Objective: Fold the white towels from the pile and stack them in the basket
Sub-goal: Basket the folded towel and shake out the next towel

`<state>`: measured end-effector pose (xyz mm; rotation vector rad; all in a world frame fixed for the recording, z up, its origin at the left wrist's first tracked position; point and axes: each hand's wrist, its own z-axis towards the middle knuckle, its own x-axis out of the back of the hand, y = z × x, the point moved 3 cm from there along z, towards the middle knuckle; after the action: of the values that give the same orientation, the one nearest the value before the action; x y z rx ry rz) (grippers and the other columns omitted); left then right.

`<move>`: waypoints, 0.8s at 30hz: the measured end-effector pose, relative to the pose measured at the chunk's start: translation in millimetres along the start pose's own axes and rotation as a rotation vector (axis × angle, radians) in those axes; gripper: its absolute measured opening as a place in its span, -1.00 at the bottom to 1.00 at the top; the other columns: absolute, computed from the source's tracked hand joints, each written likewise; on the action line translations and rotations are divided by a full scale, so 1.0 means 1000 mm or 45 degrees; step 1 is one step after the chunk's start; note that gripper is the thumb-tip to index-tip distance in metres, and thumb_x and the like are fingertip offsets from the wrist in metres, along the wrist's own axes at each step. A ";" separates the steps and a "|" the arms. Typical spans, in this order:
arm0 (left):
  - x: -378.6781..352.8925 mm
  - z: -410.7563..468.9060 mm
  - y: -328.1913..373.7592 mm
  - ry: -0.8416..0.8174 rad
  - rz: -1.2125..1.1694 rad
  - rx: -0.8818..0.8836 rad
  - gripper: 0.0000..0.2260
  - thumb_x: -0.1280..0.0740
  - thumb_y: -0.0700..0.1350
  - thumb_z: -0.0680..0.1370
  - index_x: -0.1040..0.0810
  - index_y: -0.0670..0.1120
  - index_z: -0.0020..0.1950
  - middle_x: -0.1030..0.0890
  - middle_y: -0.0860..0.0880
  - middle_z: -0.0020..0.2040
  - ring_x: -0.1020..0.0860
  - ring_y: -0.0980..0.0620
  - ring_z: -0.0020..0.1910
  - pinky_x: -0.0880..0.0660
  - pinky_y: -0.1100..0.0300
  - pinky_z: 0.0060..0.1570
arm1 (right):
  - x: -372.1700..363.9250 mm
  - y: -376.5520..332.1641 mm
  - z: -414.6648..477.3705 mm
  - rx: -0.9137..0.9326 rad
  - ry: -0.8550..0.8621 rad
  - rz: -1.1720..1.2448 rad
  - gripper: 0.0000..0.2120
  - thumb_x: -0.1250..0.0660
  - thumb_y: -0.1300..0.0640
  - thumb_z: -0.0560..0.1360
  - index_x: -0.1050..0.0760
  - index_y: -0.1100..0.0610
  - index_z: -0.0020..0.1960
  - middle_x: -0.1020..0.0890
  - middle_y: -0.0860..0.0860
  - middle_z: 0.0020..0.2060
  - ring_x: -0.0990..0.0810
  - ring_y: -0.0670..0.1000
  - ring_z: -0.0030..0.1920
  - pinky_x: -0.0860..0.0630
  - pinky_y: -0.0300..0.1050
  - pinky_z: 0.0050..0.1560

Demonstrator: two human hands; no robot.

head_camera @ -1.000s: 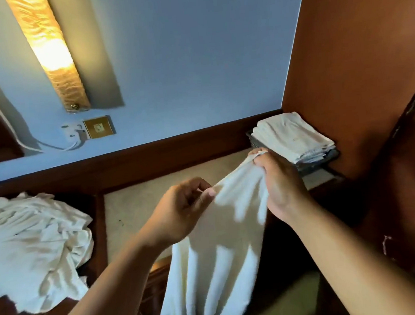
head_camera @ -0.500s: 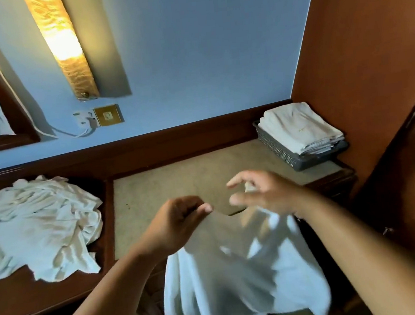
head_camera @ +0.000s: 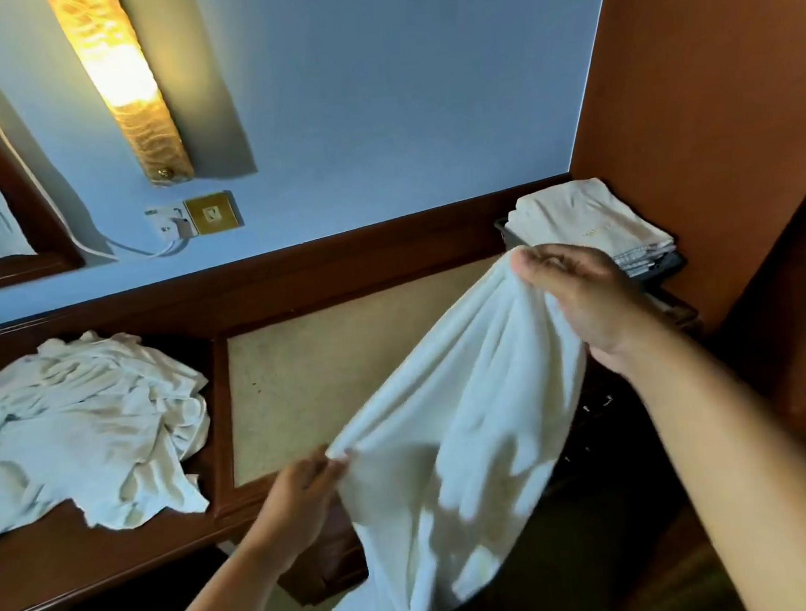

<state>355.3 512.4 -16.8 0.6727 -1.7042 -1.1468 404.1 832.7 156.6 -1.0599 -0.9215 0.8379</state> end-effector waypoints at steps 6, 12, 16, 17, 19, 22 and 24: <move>0.010 0.001 0.091 0.026 0.060 -0.442 -0.70 -0.20 0.04 0.69 -0.57 -0.12 -0.06 -0.55 -0.03 -0.33 -0.54 0.06 -0.36 -0.43 0.20 -0.36 | -0.035 0.032 -0.015 -0.078 -0.433 -0.678 -0.58 -0.52 -0.19 0.39 -0.56 -0.13 0.20 -0.60 -0.25 0.13 -0.53 -0.20 0.12 -0.45 -0.21 0.03; 0.009 0.002 0.148 -0.163 0.358 -0.809 -0.73 -0.27 0.06 0.66 -0.58 -0.07 -0.13 -0.55 -0.06 -0.31 -0.53 -0.04 -0.37 -0.43 0.02 -0.41 | -0.090 0.041 -0.042 0.040 -0.696 -0.392 -0.94 -0.44 -0.07 0.52 -0.58 -0.23 -0.05 -0.56 -0.33 -0.39 -0.51 -0.31 -0.34 -0.40 -0.32 -0.23; 0.013 0.009 0.109 -0.102 0.218 -0.536 -0.73 -0.43 0.18 0.52 -0.65 -0.02 -0.10 -0.65 -0.01 -0.28 -0.61 -0.05 -0.35 -0.51 0.04 -0.38 | -0.071 0.020 -0.033 0.265 -0.451 -0.145 -0.75 -0.33 -0.05 0.57 -0.52 0.02 -0.24 -0.38 -0.15 -0.44 -0.35 -0.15 -0.37 -0.25 -0.18 -0.33; 0.008 0.010 0.089 -0.189 0.275 -0.433 -0.71 -0.44 0.23 0.50 -0.67 0.01 -0.09 -0.68 -0.01 -0.24 -0.64 -0.05 -0.31 -0.56 -0.01 -0.33 | -0.063 0.015 -0.029 0.248 -0.337 -0.003 -0.77 -0.34 -0.05 0.54 -0.54 0.01 -0.25 -0.39 -0.13 -0.41 -0.35 -0.12 -0.32 -0.26 -0.16 -0.28; -0.001 0.009 0.049 -0.294 0.404 -0.319 -0.63 -0.35 0.40 0.46 -0.65 0.11 -0.11 -0.64 0.06 -0.25 -0.58 0.06 -0.31 -0.55 -0.09 -0.26 | -0.047 0.012 -0.018 0.157 -0.156 0.243 -0.81 -0.38 -0.09 0.47 -0.59 -0.02 -0.25 -0.46 -0.07 -0.33 -0.40 -0.09 -0.21 -0.31 -0.14 -0.13; 0.005 0.016 0.029 -0.017 0.364 -0.324 -0.67 -0.27 0.38 0.52 -0.56 0.14 -0.12 -0.57 0.17 -0.21 -0.54 0.18 -0.27 -0.47 0.10 -0.22 | -0.023 0.016 -0.011 0.099 -0.302 0.014 -0.60 -0.38 -0.21 0.43 -0.54 0.15 -0.22 -0.41 0.06 -0.29 -0.36 0.00 -0.20 -0.23 -0.08 -0.09; 0.008 0.021 0.050 0.133 0.273 -0.338 -0.85 -0.26 0.06 0.66 -0.56 0.12 -0.07 -0.63 0.10 -0.19 -0.59 0.14 -0.23 -0.49 0.12 -0.22 | -0.015 0.022 -0.013 0.036 -0.439 -0.353 -0.58 -0.40 -0.22 0.48 -0.51 0.16 -0.23 -0.38 -0.05 -0.40 -0.34 -0.09 -0.33 -0.21 -0.12 -0.22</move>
<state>336.3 534.9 29.2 0.3688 -1.4634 -1.1385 406.9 820.6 129.4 -0.7512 -1.3099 0.8104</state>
